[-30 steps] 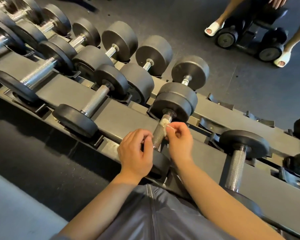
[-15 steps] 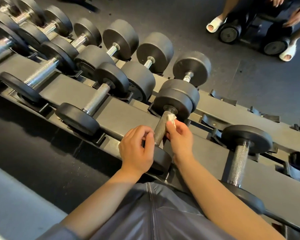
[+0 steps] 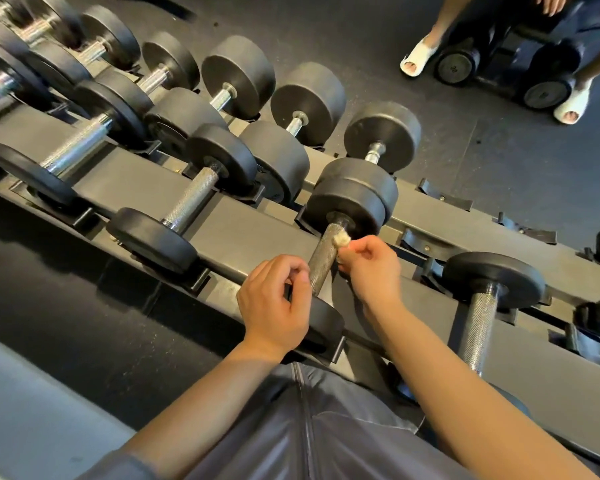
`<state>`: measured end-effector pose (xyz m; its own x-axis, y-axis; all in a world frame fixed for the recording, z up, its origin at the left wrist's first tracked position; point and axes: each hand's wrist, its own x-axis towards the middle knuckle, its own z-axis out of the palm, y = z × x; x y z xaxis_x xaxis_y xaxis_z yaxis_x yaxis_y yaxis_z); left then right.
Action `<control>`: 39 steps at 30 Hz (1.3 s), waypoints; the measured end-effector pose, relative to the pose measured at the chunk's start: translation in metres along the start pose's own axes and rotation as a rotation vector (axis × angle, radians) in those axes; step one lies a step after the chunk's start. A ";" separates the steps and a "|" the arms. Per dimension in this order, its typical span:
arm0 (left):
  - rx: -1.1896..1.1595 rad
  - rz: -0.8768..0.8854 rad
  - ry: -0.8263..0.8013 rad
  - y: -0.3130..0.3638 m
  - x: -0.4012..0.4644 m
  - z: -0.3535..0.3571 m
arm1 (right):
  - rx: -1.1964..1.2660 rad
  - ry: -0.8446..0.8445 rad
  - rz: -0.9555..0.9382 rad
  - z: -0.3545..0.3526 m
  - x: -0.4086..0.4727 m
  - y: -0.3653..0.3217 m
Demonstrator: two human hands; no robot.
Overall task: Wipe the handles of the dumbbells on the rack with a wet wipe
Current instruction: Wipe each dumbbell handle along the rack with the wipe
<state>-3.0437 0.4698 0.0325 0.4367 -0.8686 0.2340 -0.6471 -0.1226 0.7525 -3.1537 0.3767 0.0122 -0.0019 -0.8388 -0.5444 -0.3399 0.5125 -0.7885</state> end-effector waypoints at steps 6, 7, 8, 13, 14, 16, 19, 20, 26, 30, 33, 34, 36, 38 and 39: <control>-0.014 0.007 0.000 0.001 0.000 -0.001 | -0.328 -0.269 -0.168 -0.017 -0.017 -0.001; -0.017 0.007 0.003 0.001 0.001 -0.001 | -0.329 -0.321 -0.163 -0.018 -0.019 -0.001; -0.019 0.005 0.004 0.002 0.001 0.000 | -0.321 -0.383 -0.154 -0.019 -0.021 0.001; -0.017 -0.026 -0.028 0.002 0.001 -0.001 | -0.291 -0.610 -0.079 -0.027 -0.022 0.004; -0.019 -0.048 -0.047 0.001 0.001 -0.002 | -0.208 -0.553 -0.006 -0.026 -0.019 0.001; -0.054 -0.120 -0.105 0.003 0.003 -0.004 | 0.085 -0.319 0.194 -0.021 -0.006 -0.006; -0.229 -0.312 -0.132 0.008 0.008 -0.016 | 0.366 0.033 0.372 -0.006 0.022 -0.012; -0.277 -0.384 -0.102 0.007 0.010 -0.023 | 0.361 0.094 0.374 0.002 0.026 -0.011; -0.288 -0.503 0.014 -0.007 0.021 -0.063 | 0.255 -0.032 0.324 0.012 0.002 0.001; -0.286 -0.487 -0.148 -0.006 0.016 -0.044 | -0.070 -0.354 0.049 -0.014 -0.031 -0.004; -0.350 -0.557 -0.197 -0.002 0.007 -0.020 | -0.485 -0.282 -0.408 -0.025 -0.034 -0.022; -0.377 -0.590 -0.189 -0.002 0.006 -0.015 | -0.579 -0.187 -0.605 -0.025 -0.027 -0.031; -0.423 -0.631 -0.183 -0.003 0.007 -0.013 | -0.869 -0.113 -0.910 -0.020 -0.006 -0.052; -0.458 -0.650 -0.189 -0.005 0.008 -0.014 | -1.314 -0.278 -0.986 -0.006 0.015 -0.066; -0.459 -0.655 -0.187 -0.006 0.007 -0.015 | -1.500 -0.374 -0.993 0.001 0.020 -0.071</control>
<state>-3.0269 0.4716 0.0390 0.4993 -0.7597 -0.4166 0.0409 -0.4597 0.8872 -3.1290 0.3235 0.0574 0.8134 -0.5069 -0.2853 -0.5399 -0.8405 -0.0458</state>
